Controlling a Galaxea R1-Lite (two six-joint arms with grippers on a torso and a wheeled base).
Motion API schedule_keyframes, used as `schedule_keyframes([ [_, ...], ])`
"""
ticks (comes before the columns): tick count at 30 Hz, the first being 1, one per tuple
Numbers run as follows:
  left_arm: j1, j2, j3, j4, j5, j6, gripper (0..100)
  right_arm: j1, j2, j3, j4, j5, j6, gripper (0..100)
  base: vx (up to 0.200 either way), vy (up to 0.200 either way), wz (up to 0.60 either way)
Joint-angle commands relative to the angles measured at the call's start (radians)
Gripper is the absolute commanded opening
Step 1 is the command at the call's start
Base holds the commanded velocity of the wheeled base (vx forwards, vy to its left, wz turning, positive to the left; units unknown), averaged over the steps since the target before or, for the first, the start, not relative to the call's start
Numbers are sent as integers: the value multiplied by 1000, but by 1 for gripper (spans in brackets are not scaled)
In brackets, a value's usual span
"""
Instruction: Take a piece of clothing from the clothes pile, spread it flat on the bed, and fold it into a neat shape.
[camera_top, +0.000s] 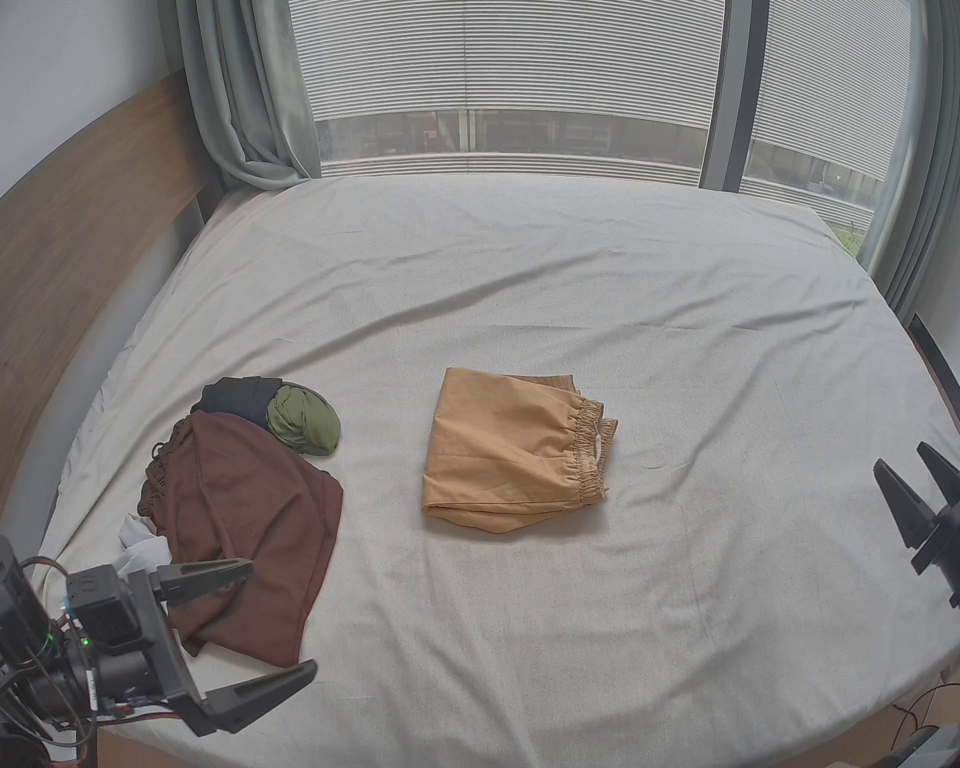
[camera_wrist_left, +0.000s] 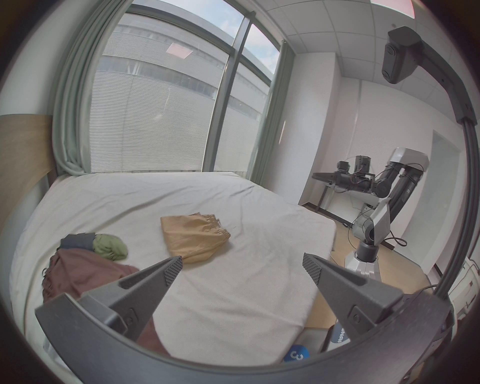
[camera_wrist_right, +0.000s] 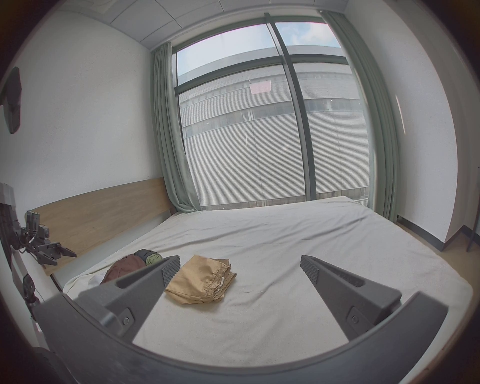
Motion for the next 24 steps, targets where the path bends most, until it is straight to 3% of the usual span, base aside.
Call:
schedule_keyframes([
  [1,149,-642,14,519,22,-39,100,-99,-387,18,190,34,-4,100,0,0,0],
  [2,150,-654,14,530,22,-42,100,-100,-396,18,198,37,-4,100,0,0,0],
  [6,204,-937,-30,811,85,-114,100,-157,-680,18,489,123,0,100,0,0,0],
  [11,212,-1035,-30,897,166,-126,100,-154,-847,-2,701,173,0,100,0,0,0],
  [13,212,-1072,-17,906,215,-126,100,-131,-914,-3,795,199,6,100,0,0,0],
  [16,215,-1096,-6,918,244,-128,100,-105,-937,0,825,208,36,100,0,0,0],
  [18,238,-1116,8,930,250,-126,100,-49,-937,-32,836,222,105,100,0,0,0],
  [19,250,-1127,17,938,252,-125,100,27,-931,-65,853,222,134,100,0,0,0],
  [20,250,-1127,17,946,252,-125,100,72,-925,-80,881,221,135,100,0,0,0],
  [24,250,-1127,17,949,258,-126,100,96,-928,-58,966,219,85,100,0,0,0],
])
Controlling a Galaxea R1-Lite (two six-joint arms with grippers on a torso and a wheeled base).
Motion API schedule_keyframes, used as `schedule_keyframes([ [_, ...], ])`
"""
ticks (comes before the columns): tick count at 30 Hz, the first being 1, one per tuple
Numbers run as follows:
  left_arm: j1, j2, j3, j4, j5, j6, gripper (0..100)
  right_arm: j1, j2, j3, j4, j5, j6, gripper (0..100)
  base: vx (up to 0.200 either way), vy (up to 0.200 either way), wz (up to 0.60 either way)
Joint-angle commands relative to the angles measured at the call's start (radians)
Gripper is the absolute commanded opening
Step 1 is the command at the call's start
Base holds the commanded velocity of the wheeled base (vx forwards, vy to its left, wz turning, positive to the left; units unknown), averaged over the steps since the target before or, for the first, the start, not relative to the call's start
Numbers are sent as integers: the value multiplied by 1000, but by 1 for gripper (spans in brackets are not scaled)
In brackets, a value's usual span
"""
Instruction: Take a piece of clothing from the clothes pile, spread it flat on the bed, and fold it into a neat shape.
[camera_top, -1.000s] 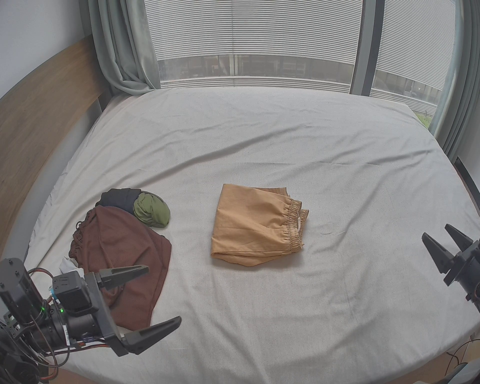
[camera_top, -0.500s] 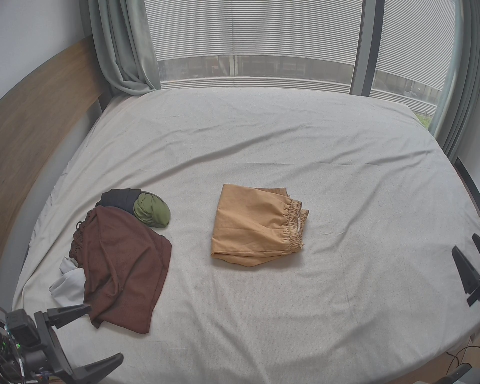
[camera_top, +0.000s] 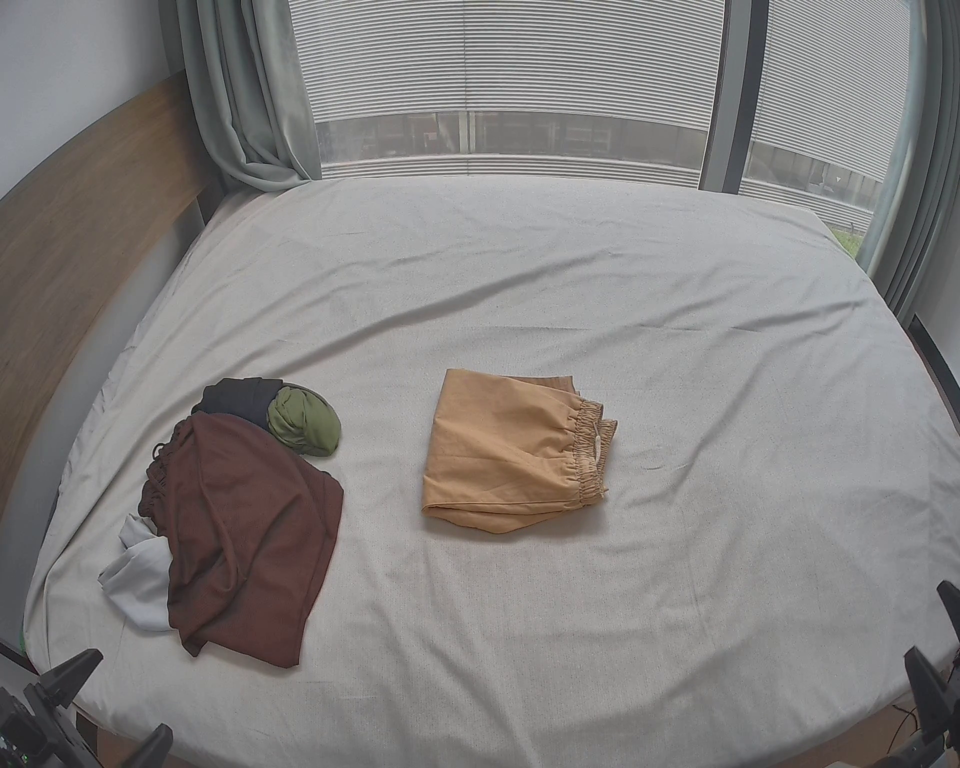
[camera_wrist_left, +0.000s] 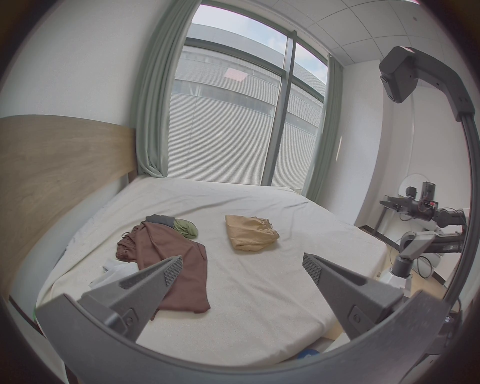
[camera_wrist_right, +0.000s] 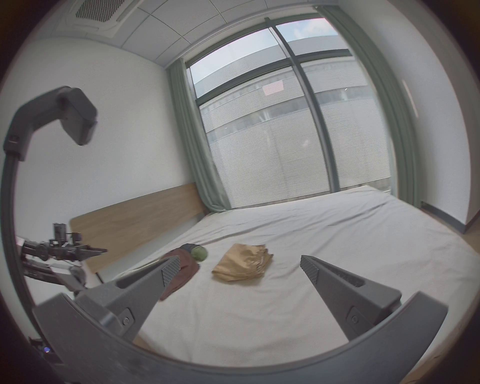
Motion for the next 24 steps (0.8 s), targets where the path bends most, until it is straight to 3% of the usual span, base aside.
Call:
schedule_keyframes([
  [1,37,-104,19,37,35,-11,100,111,-77,27,104,9,-53,100,0,0,0],
  [2,37,-104,19,36,39,-11,100,109,-77,53,114,-31,-88,100,0,0,0],
  [5,46,-103,19,37,102,11,100,109,-77,53,169,-294,-140,100,0,0,0],
  [8,87,-104,19,39,124,19,100,109,-77,53,172,-485,-212,100,0,0,0],
  [9,87,-104,19,39,124,19,100,109,-77,53,172,-485,-212,100,0,0,0],
  [10,100,-106,19,39,128,23,100,102,-74,53,170,-579,-215,100,0,0,0],
  [12,112,-107,19,39,130,34,100,68,-77,53,175,-590,-221,100,0,0,0],
  [13,124,-110,19,37,131,54,100,-1,-132,49,189,-580,-257,100,0,0,0],
  [14,137,-118,19,39,131,65,100,-23,-178,49,189,-576,-281,100,0,0,0],
  [17,183,-193,16,54,114,97,100,-6,-170,53,175,-567,-324,100,0,0,0],
  [19,178,-196,17,53,111,97,100,-3,-173,53,177,-565,-289,100,0,0,0],
  [22,175,-196,19,45,110,37,100,-4,-173,53,177,-527,-140,100,0,0,0],
  [24,175,-196,19,45,110,32,100,-6,-170,53,189,-519,-120,100,0,0,0],
])
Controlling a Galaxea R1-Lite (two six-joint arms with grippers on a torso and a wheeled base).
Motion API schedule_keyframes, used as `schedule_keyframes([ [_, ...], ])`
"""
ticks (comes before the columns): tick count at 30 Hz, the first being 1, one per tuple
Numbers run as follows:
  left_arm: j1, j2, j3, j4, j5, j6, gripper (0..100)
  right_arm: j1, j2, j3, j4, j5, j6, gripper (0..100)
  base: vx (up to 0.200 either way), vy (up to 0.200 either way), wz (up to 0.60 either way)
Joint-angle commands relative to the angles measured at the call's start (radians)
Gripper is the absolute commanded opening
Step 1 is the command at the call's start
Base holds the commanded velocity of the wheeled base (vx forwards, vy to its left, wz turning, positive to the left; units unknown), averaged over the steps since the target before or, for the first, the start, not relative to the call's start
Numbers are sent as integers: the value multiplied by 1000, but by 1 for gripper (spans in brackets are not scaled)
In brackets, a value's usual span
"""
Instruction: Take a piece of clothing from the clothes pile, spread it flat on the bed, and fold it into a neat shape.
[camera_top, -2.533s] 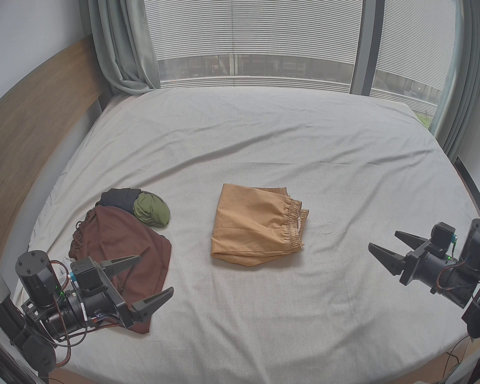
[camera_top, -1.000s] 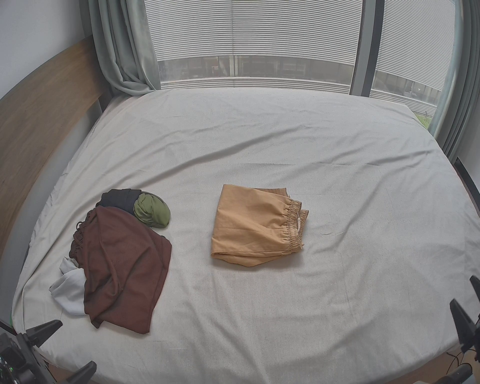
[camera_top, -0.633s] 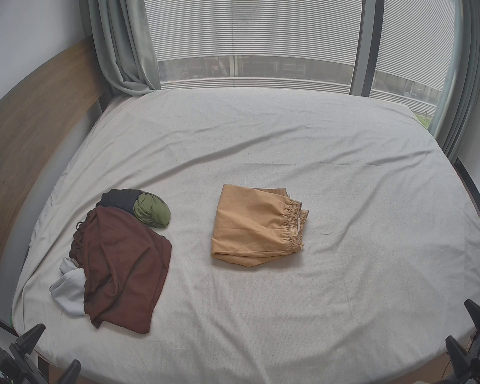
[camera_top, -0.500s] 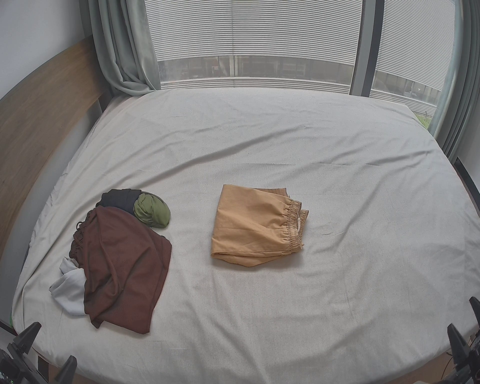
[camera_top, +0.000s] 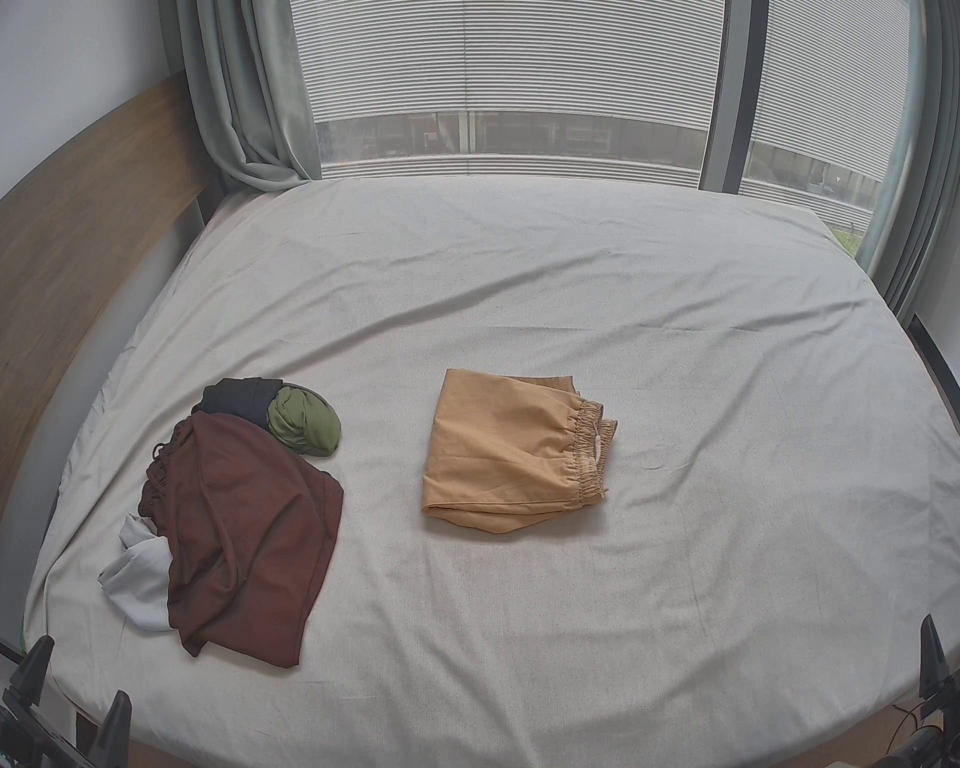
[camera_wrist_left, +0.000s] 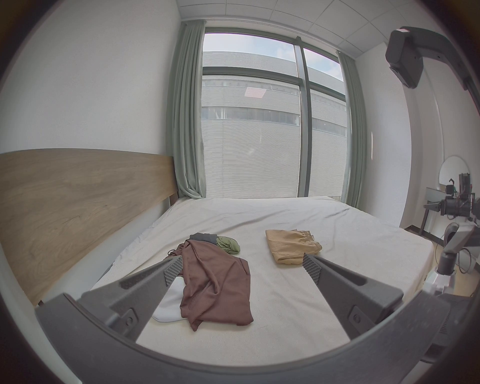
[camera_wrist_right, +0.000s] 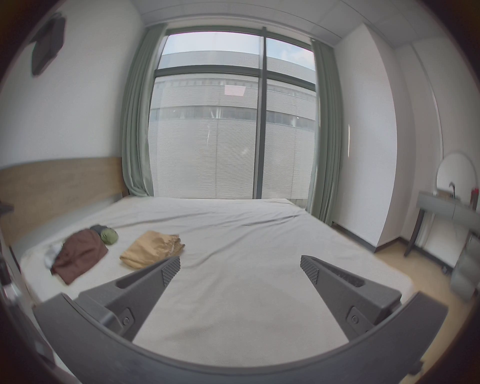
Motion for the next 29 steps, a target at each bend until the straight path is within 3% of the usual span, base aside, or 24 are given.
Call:
schedule_keyframes([
  [1,11,-32,18,-1,0,-37,100,-12,-22,18,17,39,97,100,0,0,0],
  [4,13,-32,18,-1,22,-44,100,-12,-22,18,17,40,94,100,0,0,0],
  [8,13,-32,18,66,143,25,100,-13,-22,18,20,48,57,100,0,0,0],
  [9,13,-32,16,68,147,13,100,-13,-22,18,46,85,46,100,0,0,0],
  [11,10,-32,18,58,130,11,100,-10,-21,18,65,132,29,100,0,0,0],
  [29,10,-32,18,61,129,5,100,-9,-22,18,60,146,15,100,0,0,0],
])
